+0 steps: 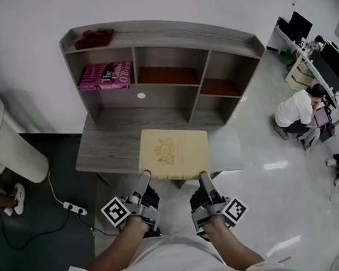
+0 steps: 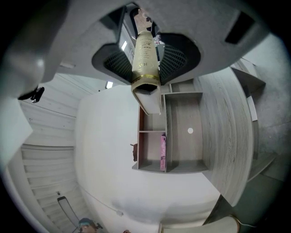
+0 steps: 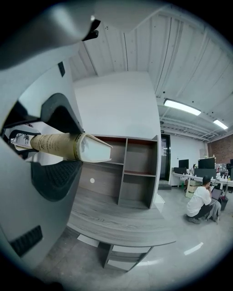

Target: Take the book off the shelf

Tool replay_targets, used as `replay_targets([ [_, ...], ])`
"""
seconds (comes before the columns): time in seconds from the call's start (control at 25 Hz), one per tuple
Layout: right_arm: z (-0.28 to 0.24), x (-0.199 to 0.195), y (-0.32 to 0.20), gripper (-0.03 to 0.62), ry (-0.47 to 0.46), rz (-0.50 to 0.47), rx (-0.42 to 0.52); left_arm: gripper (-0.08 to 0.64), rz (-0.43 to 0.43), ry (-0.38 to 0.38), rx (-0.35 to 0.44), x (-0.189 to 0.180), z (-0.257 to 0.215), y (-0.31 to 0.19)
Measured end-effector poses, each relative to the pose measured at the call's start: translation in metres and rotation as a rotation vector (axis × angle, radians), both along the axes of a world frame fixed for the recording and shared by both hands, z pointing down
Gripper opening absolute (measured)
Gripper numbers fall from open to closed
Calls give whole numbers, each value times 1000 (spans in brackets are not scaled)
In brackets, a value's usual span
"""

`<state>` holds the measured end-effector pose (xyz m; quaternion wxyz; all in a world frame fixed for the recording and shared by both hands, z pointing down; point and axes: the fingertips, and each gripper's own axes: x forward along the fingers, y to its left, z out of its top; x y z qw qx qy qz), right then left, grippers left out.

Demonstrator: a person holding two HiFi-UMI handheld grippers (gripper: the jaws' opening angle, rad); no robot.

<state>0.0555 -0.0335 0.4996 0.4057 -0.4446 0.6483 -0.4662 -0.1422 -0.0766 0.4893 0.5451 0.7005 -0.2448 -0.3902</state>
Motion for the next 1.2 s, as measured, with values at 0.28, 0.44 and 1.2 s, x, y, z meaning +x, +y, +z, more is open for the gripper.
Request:
replay_targets([
  [0.28,7,23,34,192,5,-17,-21,190,-9,-11,-24,23,11,38],
  [0.44,11,30,51,192,12,-30,-12,190,-12,-15,-27,28,15,60],
  [1.2,32,-10,92,192,-9,-22,-42,189,26,-25,-56,-10,32,101],
])
